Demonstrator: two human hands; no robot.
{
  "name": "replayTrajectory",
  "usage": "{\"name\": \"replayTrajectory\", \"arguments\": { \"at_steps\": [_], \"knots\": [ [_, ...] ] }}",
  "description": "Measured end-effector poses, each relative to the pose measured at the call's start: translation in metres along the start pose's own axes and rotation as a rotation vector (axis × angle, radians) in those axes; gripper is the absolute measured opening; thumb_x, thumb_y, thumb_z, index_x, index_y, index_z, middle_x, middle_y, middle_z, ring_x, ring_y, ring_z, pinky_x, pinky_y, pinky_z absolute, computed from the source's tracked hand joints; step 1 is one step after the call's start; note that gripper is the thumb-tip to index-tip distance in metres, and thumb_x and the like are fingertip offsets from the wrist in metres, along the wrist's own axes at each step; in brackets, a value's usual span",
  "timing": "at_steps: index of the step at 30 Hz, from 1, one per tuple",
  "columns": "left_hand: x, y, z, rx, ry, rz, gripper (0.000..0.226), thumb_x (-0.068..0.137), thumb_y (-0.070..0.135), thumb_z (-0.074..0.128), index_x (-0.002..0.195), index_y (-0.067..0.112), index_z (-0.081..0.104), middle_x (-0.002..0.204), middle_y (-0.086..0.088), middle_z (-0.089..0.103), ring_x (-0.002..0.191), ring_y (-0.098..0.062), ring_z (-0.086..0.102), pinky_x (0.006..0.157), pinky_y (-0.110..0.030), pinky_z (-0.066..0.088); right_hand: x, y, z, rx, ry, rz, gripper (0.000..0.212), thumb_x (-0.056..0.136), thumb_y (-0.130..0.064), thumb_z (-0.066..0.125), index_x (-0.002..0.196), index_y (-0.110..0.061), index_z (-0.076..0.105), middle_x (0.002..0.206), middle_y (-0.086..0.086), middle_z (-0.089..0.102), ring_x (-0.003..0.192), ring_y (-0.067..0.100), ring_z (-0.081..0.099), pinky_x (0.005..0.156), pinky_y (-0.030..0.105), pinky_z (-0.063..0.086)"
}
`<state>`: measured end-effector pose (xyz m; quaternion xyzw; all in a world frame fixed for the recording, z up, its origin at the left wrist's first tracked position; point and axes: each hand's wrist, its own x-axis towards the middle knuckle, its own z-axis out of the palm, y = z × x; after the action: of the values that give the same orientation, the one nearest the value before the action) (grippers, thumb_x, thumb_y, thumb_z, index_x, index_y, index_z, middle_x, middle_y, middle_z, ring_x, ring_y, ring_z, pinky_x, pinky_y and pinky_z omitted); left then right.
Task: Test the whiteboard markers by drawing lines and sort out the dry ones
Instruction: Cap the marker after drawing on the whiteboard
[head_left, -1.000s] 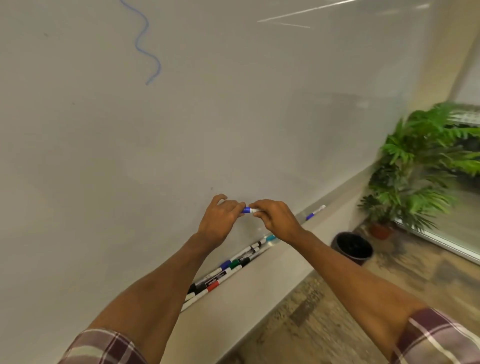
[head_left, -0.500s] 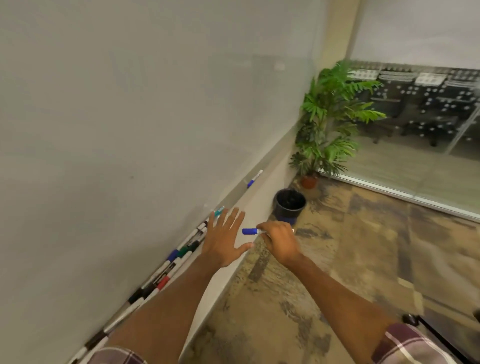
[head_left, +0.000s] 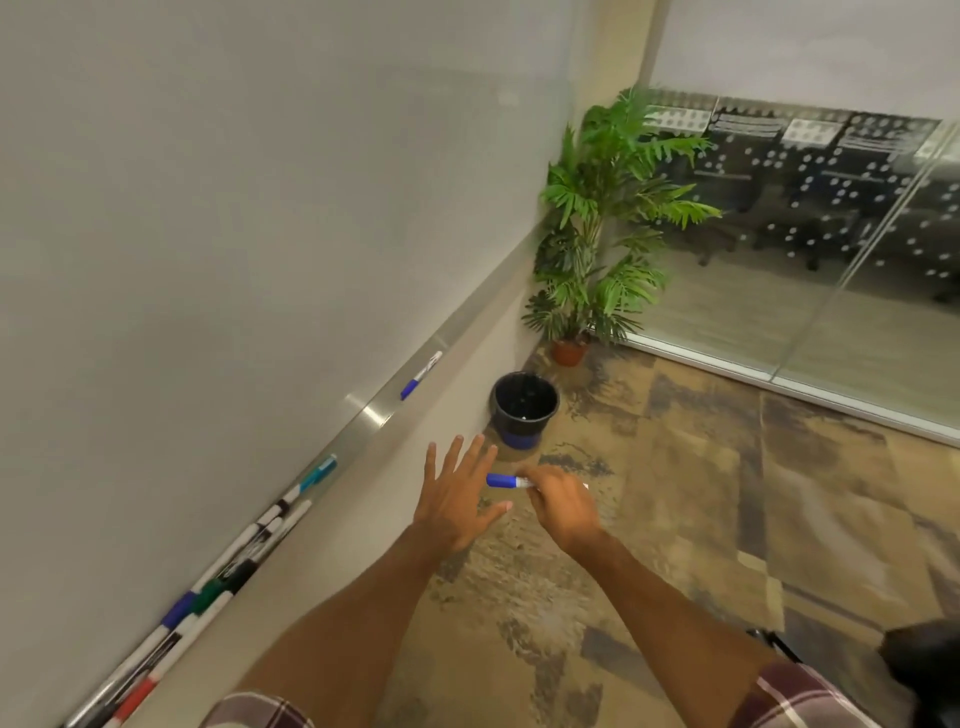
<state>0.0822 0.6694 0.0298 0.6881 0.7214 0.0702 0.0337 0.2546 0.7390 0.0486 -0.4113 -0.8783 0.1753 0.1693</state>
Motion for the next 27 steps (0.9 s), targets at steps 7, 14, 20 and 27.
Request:
{"name": "replayTrajectory", "arguments": {
  "at_steps": [7, 14, 20, 27],
  "knots": [
    [0.081, 0.026, 0.010, 0.025, -0.057, 0.008, 0.105, 0.072, 0.082, -0.017, 0.157, 0.025, 0.008, 0.164, -0.002, 0.002, 0.151, -0.026, -0.003, 0.116, -0.058, -0.011, 0.048, 0.072, -0.019, -0.055, -0.029, 0.062, 0.027, 0.091, -0.011, 0.055, 0.113, -0.023, 0.064, 0.104, -0.001, 0.067, 0.095, 0.021, 0.060, 0.077, 0.036, 0.049],
    [0.164, 0.026, 0.022, 0.075, -0.139, 0.014, 0.082, 0.091, 0.074, 0.012, 0.157, 0.026, 0.003, 0.164, -0.002, -0.003, 0.150, -0.026, -0.007, 0.116, -0.058, -0.010, 0.108, 0.117, -0.018, -0.117, -0.001, 0.102, 0.018, 0.089, -0.017, 0.059, 0.105, -0.023, 0.066, 0.094, -0.002, 0.069, 0.085, 0.020, 0.063, 0.072, 0.037, 0.051],
    [0.237, 0.010, 0.037, 0.042, -0.174, 0.002, 0.079, 0.094, 0.071, 0.019, 0.157, 0.026, 0.002, 0.164, -0.001, -0.005, 0.150, -0.026, -0.006, 0.116, -0.057, -0.013, 0.171, 0.150, -0.011, -0.135, -0.014, 0.127, 0.018, 0.089, -0.013, 0.057, 0.101, -0.023, 0.066, 0.093, -0.002, 0.069, 0.080, 0.018, 0.061, 0.067, 0.035, 0.050],
    [0.333, -0.021, 0.045, 0.014, -0.205, -0.005, 0.079, 0.093, 0.071, 0.019, 0.157, 0.026, 0.002, 0.164, -0.001, -0.005, 0.150, -0.025, -0.006, 0.114, -0.055, -0.015, 0.260, 0.186, -0.004, -0.142, -0.064, 0.165, 0.029, 0.088, -0.008, 0.055, 0.111, -0.023, 0.063, 0.102, -0.001, 0.067, 0.089, 0.019, 0.060, 0.068, 0.030, 0.045]
  ]
}}
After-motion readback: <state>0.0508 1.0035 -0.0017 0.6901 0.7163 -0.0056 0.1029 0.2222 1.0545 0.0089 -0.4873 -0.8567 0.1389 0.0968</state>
